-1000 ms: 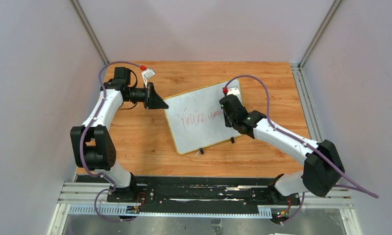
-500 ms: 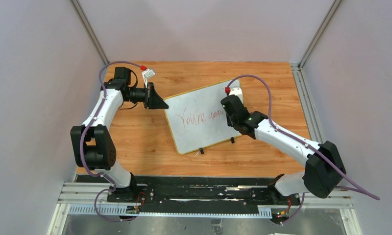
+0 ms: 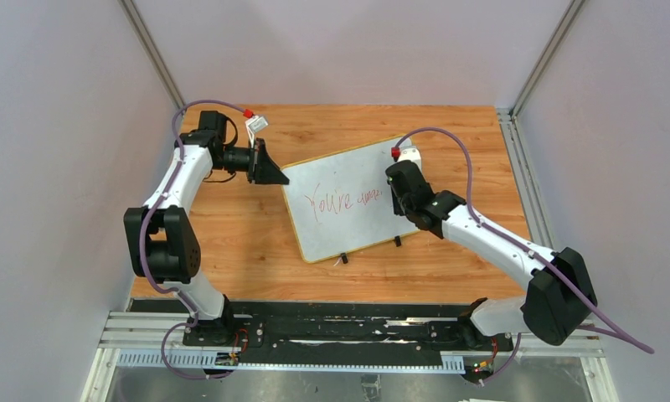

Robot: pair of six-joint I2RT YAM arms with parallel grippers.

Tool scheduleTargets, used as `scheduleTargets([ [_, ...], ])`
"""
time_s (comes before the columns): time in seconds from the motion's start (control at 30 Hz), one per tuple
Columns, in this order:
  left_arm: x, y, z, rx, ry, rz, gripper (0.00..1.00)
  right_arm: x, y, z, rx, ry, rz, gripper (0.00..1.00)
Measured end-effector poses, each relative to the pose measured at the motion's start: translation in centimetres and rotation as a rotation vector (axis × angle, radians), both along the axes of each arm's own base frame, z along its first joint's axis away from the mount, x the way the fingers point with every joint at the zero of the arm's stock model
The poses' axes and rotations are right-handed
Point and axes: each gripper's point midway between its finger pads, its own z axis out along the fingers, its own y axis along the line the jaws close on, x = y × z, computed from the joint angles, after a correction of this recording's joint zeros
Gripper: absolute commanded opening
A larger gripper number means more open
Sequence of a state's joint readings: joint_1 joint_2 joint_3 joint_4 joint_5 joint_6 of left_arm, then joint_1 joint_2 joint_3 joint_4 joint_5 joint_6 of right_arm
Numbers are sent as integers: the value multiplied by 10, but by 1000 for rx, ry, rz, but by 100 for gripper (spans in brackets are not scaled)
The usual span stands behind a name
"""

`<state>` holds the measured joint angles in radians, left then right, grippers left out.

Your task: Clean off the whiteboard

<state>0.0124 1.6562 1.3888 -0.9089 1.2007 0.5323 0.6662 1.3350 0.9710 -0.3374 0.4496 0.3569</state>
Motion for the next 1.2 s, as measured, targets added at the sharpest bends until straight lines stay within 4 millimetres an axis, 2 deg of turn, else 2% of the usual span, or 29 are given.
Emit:
scheduleTargets([
  [0.37, -1, 2, 0, 17, 10, -2, 0, -5, 41, -5, 125, 53, 153, 1],
  [0.7, 2, 6, 0, 29, 5, 12, 0, -9, 102, 1, 165, 90, 307, 1],
  [1.0, 1, 6, 1, 30, 2, 9, 0, -8, 100, 3, 148, 78, 304, 1],
  [1.1, 0, 6, 2, 29, -4, 1, 0, -7, 95, 5, 139, 66, 291, 1],
  [1.2, -1, 6, 2, 28, -9, -6, 0, -2, 79, 8, 129, 46, 250, 1],
])
